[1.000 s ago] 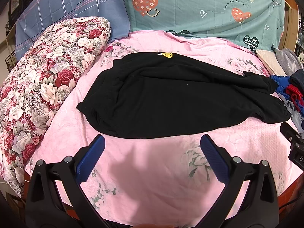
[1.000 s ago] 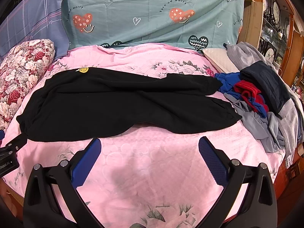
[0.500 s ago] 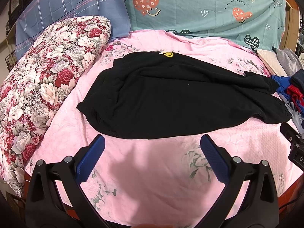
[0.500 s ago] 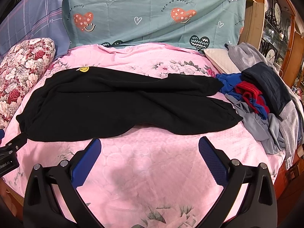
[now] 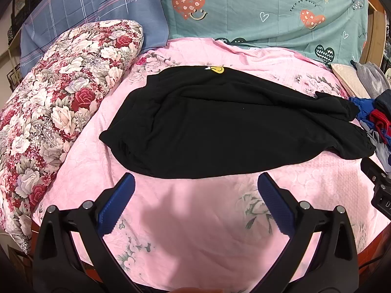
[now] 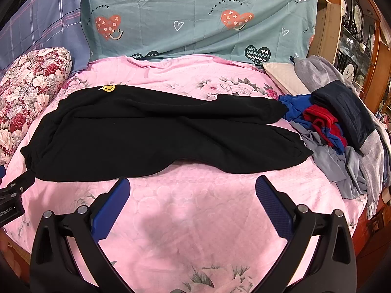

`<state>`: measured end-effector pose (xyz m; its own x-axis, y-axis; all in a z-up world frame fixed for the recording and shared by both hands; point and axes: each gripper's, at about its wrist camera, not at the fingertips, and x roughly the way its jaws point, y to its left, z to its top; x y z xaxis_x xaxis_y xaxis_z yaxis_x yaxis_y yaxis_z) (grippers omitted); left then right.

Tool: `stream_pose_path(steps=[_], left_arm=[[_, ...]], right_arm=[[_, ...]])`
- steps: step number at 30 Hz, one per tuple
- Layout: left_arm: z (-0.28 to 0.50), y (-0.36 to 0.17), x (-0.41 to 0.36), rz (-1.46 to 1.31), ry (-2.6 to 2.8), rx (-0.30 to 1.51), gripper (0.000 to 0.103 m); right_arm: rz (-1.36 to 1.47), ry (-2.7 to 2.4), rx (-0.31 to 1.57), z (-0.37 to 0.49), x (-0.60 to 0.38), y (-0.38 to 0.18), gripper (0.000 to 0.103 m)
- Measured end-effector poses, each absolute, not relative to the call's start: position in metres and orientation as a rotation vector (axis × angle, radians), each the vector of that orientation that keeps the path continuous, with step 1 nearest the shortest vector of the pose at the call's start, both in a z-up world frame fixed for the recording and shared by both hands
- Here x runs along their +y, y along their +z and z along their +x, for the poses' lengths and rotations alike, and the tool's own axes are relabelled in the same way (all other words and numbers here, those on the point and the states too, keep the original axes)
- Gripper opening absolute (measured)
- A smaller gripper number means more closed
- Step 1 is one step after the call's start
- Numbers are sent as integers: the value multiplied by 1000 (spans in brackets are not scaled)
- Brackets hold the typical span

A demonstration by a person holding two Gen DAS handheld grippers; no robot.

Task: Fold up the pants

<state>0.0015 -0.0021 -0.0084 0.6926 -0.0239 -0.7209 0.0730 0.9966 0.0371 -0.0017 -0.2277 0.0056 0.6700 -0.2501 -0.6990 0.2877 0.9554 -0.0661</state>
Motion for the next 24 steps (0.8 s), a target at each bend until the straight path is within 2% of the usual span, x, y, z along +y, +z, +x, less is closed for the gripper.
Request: stream_pose_path(steps=[13,19,22,24], left_arm=[[2,-10,0,68,-49,806,101],[8,-16,15,69,29,753,101],[20,-26,31,63,27,813,101],[31,-35,51,12,31,869,101]], right_arm=[[54,-295,788,-1,-226,3,102],[88,-213,768,-1,-230,2,102],[117,-94,668,-8,-236,8,102],[132,-87,670,-6,-246,9,102]])
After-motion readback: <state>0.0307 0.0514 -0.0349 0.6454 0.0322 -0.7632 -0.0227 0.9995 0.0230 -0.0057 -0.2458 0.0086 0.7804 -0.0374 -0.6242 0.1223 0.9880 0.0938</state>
